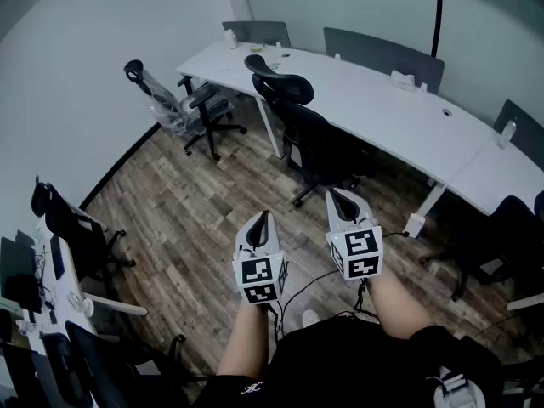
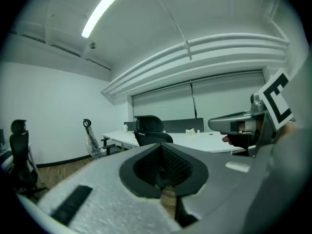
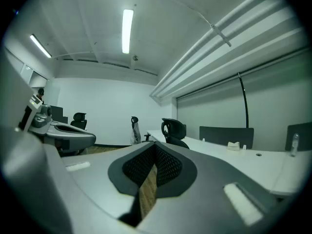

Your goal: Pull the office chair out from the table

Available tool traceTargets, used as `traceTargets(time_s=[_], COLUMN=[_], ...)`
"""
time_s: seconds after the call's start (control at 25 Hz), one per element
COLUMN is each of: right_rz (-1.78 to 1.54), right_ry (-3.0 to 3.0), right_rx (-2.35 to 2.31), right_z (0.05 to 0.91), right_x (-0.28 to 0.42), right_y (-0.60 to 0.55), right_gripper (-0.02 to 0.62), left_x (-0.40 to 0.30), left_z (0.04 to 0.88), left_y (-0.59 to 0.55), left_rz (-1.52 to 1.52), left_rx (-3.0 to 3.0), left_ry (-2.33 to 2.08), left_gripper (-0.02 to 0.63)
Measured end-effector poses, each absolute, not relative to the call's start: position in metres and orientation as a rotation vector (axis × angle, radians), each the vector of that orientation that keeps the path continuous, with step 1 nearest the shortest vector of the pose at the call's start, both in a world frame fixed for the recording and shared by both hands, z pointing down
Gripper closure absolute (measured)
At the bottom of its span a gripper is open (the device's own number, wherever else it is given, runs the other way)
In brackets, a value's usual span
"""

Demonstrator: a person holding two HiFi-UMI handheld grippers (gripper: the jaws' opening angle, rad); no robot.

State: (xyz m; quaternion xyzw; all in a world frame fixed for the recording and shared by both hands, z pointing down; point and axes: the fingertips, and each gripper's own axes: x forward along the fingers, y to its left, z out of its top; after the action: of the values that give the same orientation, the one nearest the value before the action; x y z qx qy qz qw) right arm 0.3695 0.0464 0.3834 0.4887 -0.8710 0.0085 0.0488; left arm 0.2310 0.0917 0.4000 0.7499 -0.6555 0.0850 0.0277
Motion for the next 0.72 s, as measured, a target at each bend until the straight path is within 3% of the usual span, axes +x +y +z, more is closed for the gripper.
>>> traceTargets(time_s=[0.72], right_rz=[0.014], right_ry=[-2.611], right_rx=[1.544], right_z=[0.395], right_x=[0.319], right_y=[0.005], right_gripper=[0.586], left_x=[0.171], left_z=[0.410], left_y=[0.050], left_rz=[0.251], left_rx=[2.314], left_ry=[-2.018], left_gripper=[0.598])
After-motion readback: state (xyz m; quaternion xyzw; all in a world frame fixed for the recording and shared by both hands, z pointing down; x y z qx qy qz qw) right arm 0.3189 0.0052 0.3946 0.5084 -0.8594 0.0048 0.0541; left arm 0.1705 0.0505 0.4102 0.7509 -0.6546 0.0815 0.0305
